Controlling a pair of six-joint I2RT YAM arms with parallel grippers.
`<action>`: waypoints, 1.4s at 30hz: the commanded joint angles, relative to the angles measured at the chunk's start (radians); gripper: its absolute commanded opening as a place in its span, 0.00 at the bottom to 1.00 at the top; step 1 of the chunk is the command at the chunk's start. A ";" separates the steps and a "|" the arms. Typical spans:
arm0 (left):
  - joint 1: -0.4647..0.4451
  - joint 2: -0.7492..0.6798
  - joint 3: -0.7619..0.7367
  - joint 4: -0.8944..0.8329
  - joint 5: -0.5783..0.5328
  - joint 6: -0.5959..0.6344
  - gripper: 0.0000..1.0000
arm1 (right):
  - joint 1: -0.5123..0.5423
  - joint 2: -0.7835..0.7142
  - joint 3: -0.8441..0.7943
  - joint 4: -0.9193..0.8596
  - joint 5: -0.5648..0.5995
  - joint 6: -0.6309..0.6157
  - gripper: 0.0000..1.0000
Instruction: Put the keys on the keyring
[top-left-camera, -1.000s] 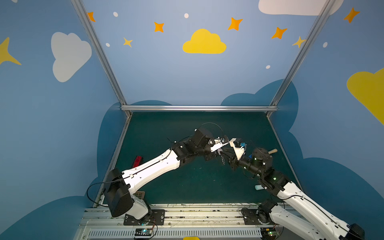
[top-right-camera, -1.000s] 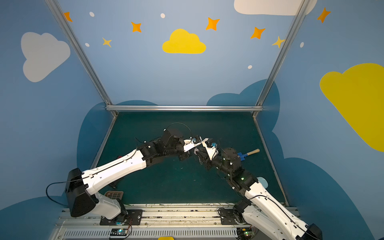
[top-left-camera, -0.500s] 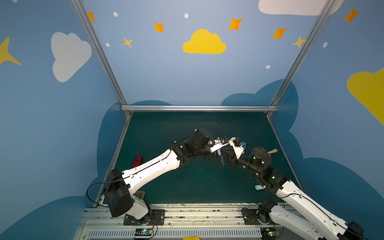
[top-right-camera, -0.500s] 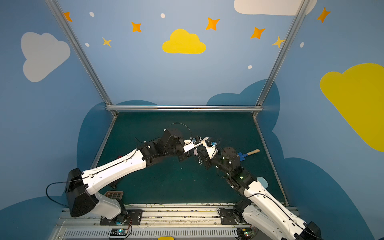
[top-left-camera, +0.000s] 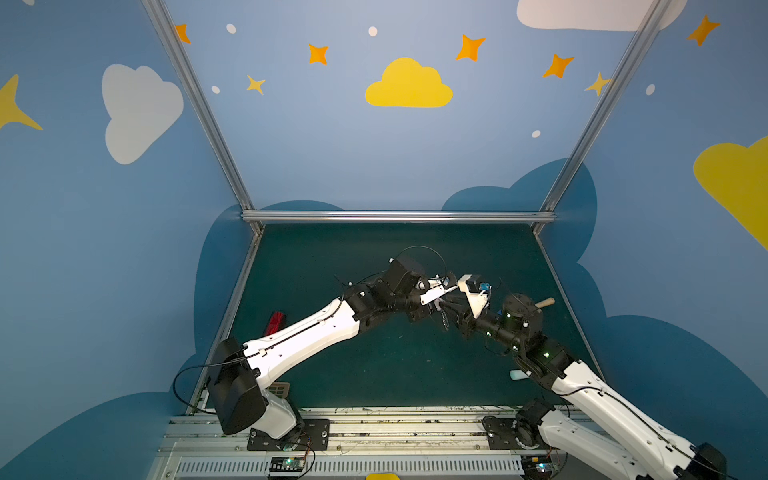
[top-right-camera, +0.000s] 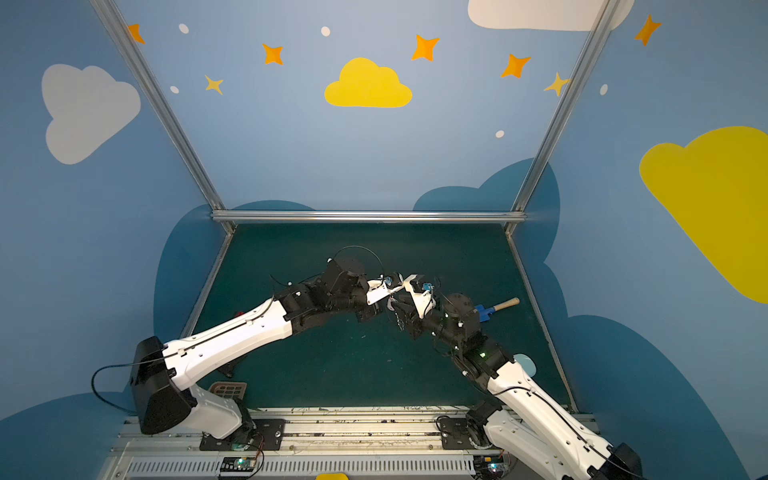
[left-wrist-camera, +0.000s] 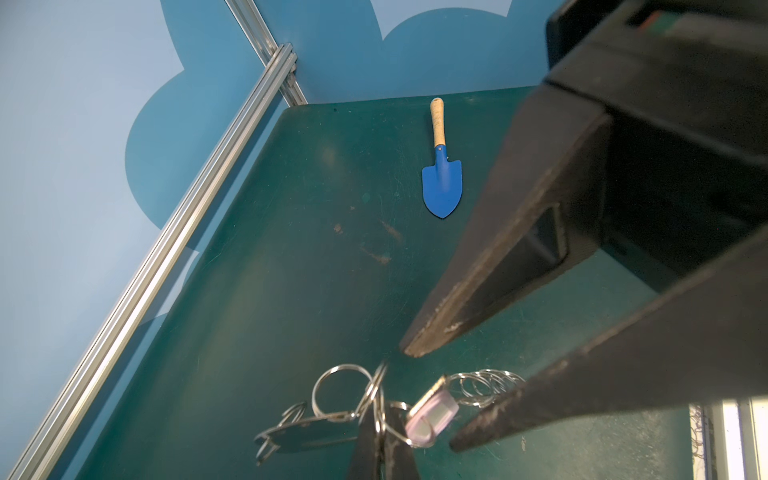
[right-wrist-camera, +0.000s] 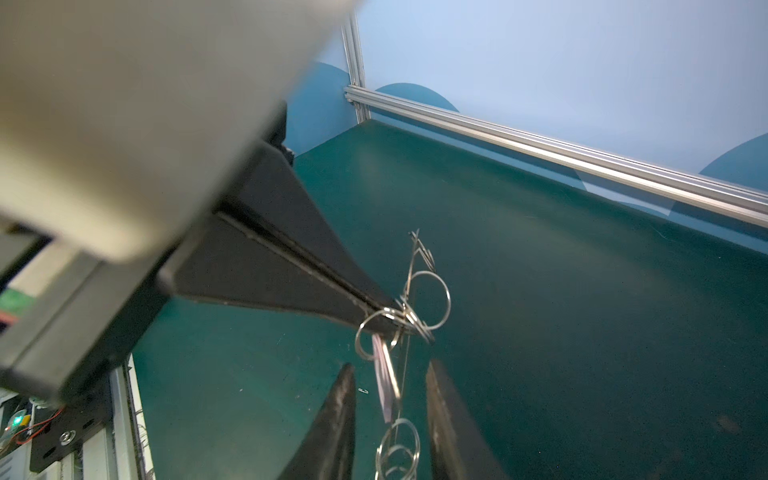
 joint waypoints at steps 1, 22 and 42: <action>-0.008 -0.037 0.003 0.055 -0.005 0.008 0.04 | -0.002 -0.013 -0.021 -0.022 -0.002 0.022 0.31; -0.010 -0.044 -0.022 0.068 0.078 0.018 0.04 | -0.019 -0.066 -0.079 0.103 -0.058 0.029 0.24; 0.002 -0.038 -0.027 0.027 0.056 0.052 0.04 | -0.036 -0.142 -0.040 0.001 -0.050 0.036 0.00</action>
